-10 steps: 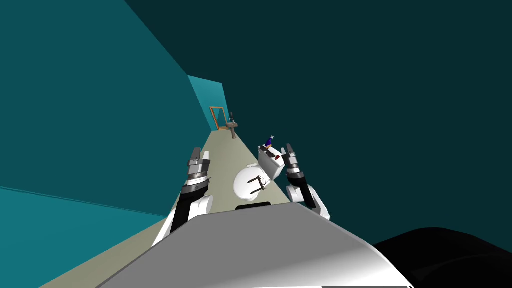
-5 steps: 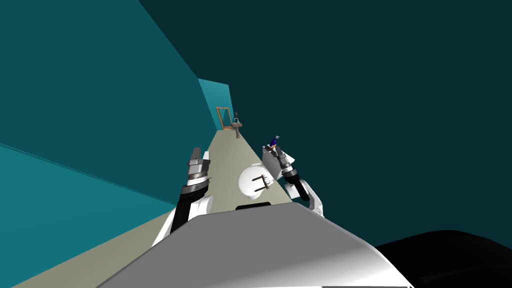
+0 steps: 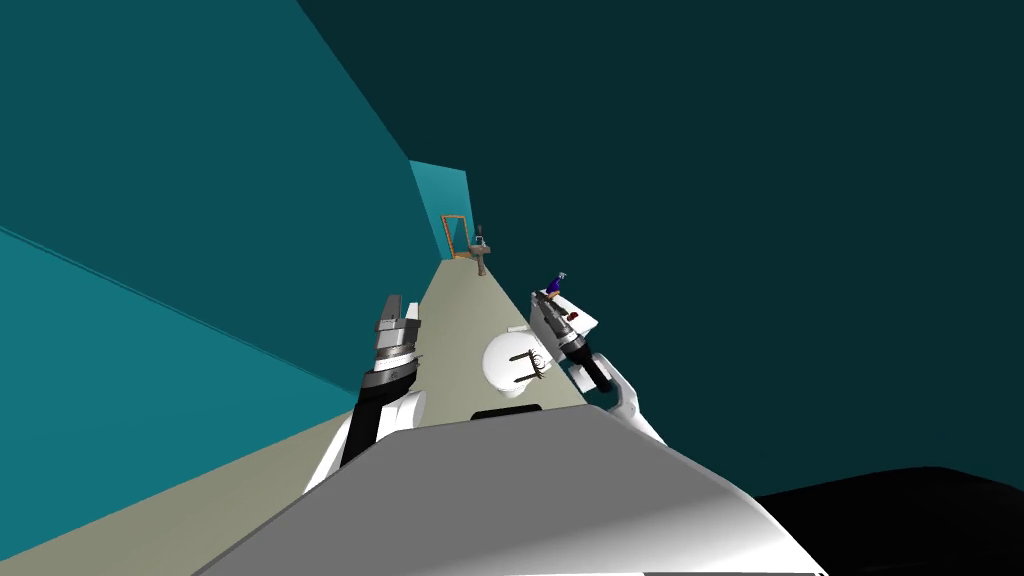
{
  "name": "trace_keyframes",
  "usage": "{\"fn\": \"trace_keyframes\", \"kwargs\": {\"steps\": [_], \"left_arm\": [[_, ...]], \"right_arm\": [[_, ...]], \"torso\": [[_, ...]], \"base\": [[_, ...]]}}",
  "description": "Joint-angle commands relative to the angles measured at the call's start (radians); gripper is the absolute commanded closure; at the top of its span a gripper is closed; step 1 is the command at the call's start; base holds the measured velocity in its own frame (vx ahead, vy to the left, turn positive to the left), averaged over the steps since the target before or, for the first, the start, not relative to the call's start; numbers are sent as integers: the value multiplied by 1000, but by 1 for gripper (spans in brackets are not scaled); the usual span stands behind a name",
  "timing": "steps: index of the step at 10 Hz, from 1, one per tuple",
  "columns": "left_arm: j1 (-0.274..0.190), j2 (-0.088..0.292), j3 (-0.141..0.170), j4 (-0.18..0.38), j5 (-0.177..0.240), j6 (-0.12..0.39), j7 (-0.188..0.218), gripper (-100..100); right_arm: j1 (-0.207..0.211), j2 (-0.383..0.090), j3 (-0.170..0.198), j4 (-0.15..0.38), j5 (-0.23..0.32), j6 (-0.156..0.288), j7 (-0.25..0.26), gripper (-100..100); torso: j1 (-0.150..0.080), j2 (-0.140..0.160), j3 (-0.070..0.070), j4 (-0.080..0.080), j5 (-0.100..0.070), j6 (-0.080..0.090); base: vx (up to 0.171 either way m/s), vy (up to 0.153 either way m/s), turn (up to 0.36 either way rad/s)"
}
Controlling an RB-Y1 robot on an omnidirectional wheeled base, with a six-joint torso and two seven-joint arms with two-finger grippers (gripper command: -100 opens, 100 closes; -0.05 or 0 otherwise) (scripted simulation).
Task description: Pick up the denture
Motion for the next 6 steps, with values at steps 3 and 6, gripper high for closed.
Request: {"fn": "trace_keyframes", "kwargs": {"steps": [3,6], "left_arm": [[0,0,0,0,0,0,0,0],[0,0,0,0,0,0,0,0]], "right_arm": [[-52,-81,50,94,37,-10,78,-100],[-102,-161,100,180,74,-16,152,-100]], "torso": [[0,0,0,0,0,0],[0,0,0,0,0,0]], "base": [[-3,27,98],[-3,27,94]]}}
